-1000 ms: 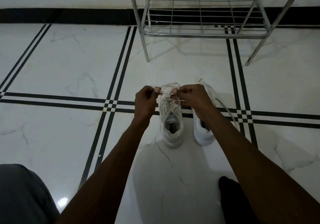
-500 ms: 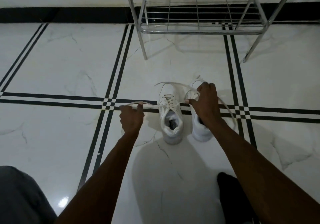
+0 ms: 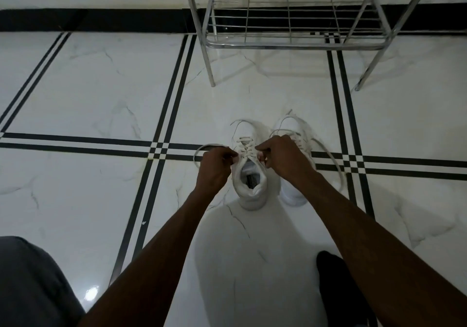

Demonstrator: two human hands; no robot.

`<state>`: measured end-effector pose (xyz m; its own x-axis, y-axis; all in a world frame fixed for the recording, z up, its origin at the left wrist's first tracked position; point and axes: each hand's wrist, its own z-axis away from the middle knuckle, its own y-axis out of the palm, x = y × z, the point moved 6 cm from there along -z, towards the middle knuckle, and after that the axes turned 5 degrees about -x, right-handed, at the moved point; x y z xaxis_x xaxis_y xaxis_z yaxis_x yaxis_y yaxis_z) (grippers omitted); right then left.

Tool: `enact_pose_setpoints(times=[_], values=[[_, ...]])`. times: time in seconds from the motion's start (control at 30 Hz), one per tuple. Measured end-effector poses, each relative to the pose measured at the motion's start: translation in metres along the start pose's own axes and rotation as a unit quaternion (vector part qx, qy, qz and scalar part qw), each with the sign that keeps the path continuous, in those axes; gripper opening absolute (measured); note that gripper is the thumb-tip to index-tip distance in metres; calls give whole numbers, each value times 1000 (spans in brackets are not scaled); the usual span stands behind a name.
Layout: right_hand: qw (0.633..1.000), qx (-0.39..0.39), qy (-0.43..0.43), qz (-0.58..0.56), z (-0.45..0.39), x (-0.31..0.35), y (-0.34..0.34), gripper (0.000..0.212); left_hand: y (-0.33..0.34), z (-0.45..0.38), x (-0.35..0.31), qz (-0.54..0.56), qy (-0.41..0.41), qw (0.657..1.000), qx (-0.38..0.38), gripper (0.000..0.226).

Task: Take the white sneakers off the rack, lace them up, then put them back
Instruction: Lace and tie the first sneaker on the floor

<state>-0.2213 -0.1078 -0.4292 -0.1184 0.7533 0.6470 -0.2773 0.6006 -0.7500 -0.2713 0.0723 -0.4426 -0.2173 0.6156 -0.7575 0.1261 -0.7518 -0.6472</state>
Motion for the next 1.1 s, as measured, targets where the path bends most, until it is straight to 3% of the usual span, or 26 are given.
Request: enact_pose_setpoints(times=[0.1,0.23,0.33,0.53,0.67,0.8,0.93,1.1], values=[[998,-20,-20,56,1,5,-6,17,-7,2,-9,-107,85,990,-26,26],[994,-40,-50,90,3,10,-8,28,-15,3,-15,-234,110,965,-37,22],[992,-51,-44,102,3,8,-9,19,-15,6,-17,-266,133,953,-51,22],[988,-53,1,142,4,2,-3,18,-5,4,3,-241,84,965,-65,30],[985,-64,10,162,7,3,-1,20,1,4,15,-158,39,985,-54,35],[986,-46,23,160,10,2,1,21,5,6,16,-71,-12,996,-48,21],[995,0,35,95,6,3,2,14,5,3,20,20,-93,994,-54,14],[985,25,137,-103,9,-12,16,12,-1,2,15,38,-99,991,-78,5]])
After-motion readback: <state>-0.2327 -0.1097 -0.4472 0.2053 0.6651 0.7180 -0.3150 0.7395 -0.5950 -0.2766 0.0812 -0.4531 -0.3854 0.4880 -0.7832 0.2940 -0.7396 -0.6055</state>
